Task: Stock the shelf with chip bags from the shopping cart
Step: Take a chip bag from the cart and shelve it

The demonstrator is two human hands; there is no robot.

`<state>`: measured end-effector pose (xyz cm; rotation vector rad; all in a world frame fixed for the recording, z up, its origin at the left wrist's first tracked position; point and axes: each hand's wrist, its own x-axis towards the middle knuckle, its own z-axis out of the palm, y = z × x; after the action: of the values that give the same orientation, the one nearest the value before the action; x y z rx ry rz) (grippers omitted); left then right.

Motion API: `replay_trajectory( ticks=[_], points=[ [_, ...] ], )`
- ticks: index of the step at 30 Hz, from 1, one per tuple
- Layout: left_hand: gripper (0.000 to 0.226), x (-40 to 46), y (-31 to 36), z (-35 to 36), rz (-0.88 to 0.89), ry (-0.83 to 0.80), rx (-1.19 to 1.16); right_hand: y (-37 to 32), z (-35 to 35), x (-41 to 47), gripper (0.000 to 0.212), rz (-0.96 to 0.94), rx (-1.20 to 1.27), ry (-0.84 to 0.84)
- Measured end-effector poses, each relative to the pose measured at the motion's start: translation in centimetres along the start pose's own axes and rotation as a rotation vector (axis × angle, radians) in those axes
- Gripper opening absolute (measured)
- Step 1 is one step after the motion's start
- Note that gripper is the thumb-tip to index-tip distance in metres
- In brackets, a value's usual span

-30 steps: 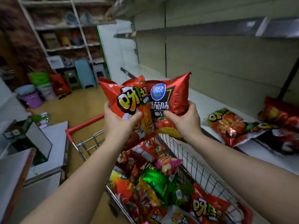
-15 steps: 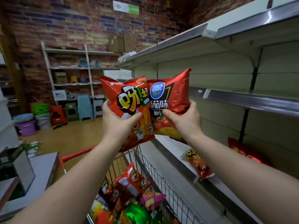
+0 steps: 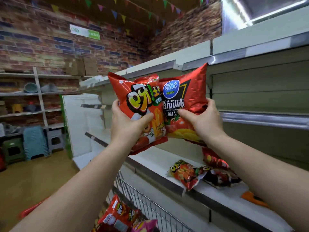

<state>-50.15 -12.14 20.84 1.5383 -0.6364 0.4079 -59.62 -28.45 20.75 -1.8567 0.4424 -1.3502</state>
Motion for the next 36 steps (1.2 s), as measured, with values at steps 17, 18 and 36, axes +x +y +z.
replay_trajectory(
  ticks=[17,18,36],
  points=[
    [0.095,-5.1,6.8,9.3,0.045,-0.545,-0.396,-4.4,-16.4,-6.4,0.069,0.073,-0.339,0.473],
    [0.096,-5.9,7.6,10.3,0.048,-0.580,-0.417,-4.7,-17.9,-7.0,0.069,0.081,-0.347,0.497],
    [0.092,-27.5,25.7,23.5,0.044,-0.964,-0.702,-8.6,-46.7,-18.0,0.071,0.166,-0.598,0.798]
  ],
)
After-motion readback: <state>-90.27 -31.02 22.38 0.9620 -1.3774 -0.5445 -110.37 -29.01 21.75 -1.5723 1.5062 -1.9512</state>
